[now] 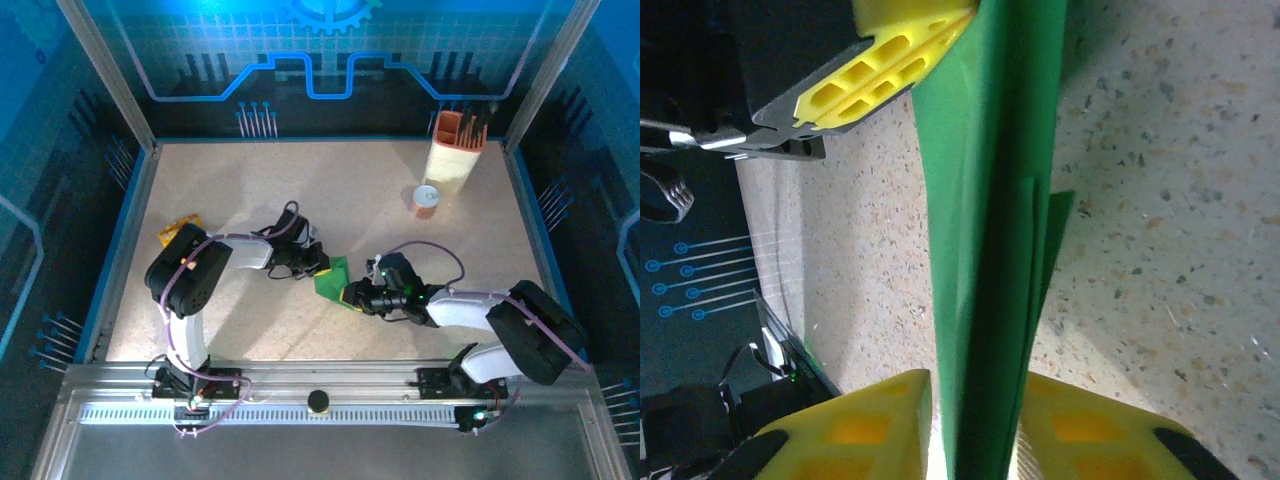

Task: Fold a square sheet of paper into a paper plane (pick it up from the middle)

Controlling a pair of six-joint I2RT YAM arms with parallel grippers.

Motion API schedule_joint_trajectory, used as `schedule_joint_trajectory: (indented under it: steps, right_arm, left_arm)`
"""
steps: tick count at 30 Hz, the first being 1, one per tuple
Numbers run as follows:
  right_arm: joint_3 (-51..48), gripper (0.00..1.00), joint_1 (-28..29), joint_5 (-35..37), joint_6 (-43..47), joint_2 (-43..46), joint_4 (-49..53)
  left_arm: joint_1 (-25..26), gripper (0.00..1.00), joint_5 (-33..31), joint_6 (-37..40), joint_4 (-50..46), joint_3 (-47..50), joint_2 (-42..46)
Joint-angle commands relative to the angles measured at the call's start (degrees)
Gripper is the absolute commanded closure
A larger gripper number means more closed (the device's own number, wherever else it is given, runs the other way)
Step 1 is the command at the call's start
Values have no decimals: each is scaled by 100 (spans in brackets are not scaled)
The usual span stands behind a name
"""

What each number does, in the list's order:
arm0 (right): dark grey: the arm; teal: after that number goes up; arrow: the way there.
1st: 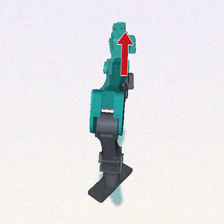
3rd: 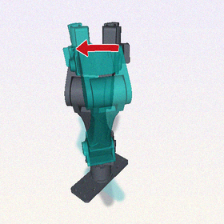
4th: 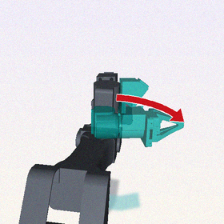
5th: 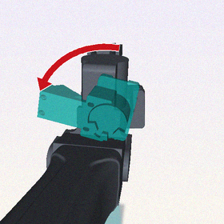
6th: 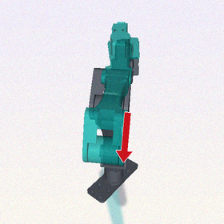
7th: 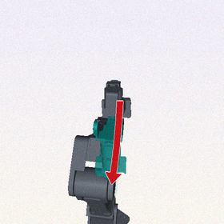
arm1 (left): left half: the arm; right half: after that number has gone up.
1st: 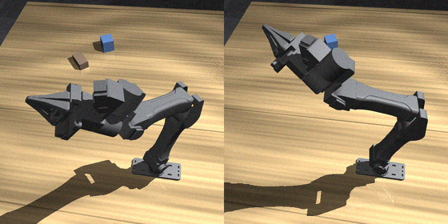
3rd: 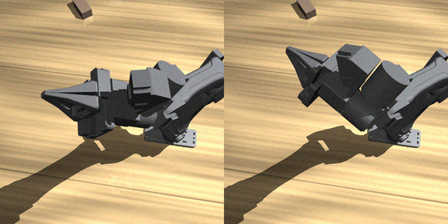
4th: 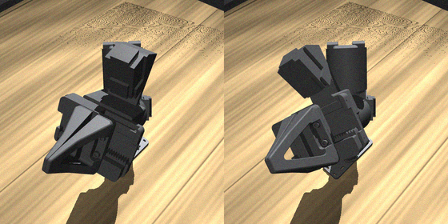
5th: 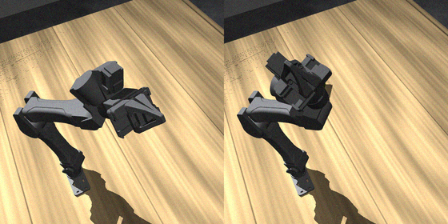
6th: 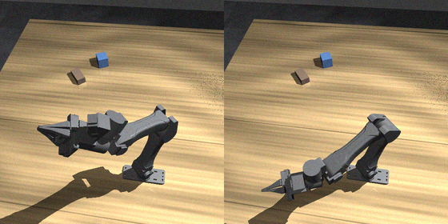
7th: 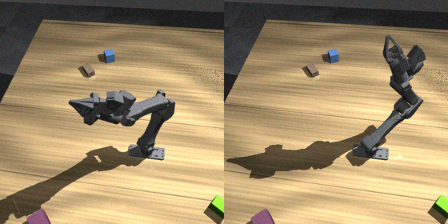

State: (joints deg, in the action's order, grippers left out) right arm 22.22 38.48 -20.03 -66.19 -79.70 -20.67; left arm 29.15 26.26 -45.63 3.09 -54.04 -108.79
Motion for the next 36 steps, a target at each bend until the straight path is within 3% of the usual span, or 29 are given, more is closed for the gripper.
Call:
schedule_joint_trajectory:
  steps: [1, 6, 12, 18, 20, 24, 36]
  right_arm:
    - [65, 82, -113, -45, 79, -124, -83]
    - [28, 92, -120, -98, 168, -87, 101]
    - [185, 95, -112, 210, 678, 588, 1057]
    - [601, 95, -88, 685, 1452, 1077, 2324]
    - [846, 95, -39, 881, 1772, 1139, 2777]
    - [1328, 95, 96, 1364, 2314, 1200, 3489]
    - [2556, 95, 653, 3287, 3113, 1167, 5252]
  left_arm:
    - [8, 100, -287, -112, -410, 72, -3]
    - [25, 97, -270, -222, -216, 138, 218]
    - [21, 91, -177, -308, -132, 35, 518]
    - [21, 67, -221, -324, -128, -31, 1132]
    - [21, 57, -337, -300, -173, -1, 1389]
    - [20, 50, -638, -161, -389, 75, 1843]
    - [-5, 40, -1993, -128, -1087, 554, 3079]
